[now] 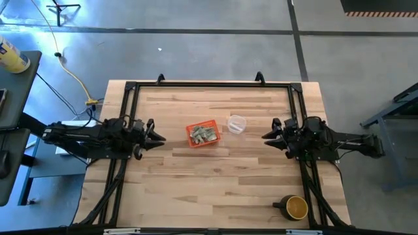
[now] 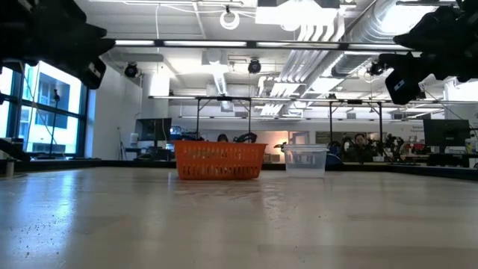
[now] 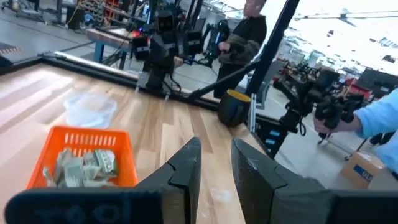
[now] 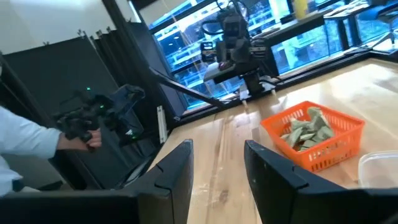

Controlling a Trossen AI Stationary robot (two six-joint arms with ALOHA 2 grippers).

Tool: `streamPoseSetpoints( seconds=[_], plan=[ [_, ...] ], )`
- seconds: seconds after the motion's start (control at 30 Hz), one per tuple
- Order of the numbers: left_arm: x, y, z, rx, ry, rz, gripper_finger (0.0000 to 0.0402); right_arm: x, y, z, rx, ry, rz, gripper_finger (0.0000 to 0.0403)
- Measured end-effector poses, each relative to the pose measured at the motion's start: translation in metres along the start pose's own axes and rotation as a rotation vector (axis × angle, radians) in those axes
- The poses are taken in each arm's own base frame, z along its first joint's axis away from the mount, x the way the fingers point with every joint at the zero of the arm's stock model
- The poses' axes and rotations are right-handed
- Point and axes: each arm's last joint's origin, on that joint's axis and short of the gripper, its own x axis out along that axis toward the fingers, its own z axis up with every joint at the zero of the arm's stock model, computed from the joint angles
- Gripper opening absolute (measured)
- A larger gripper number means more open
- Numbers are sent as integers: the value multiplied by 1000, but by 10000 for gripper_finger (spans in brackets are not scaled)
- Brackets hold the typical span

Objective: Pick and place Stevia / Truvia into bins
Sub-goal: Return to home position

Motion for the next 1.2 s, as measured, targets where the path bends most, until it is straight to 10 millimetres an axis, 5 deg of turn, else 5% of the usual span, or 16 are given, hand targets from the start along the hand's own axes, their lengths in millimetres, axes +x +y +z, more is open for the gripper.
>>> streamPoseSetpoints(
  seconds=[0.23,1.2],
  plan=[
    [2,6,-17,3,2,6,124,0,-1,0,6,-6,-27,133],
    [2,9,-21,-54,34,66,124,0,-5,-7,50,54,-76,134]
  ],
)
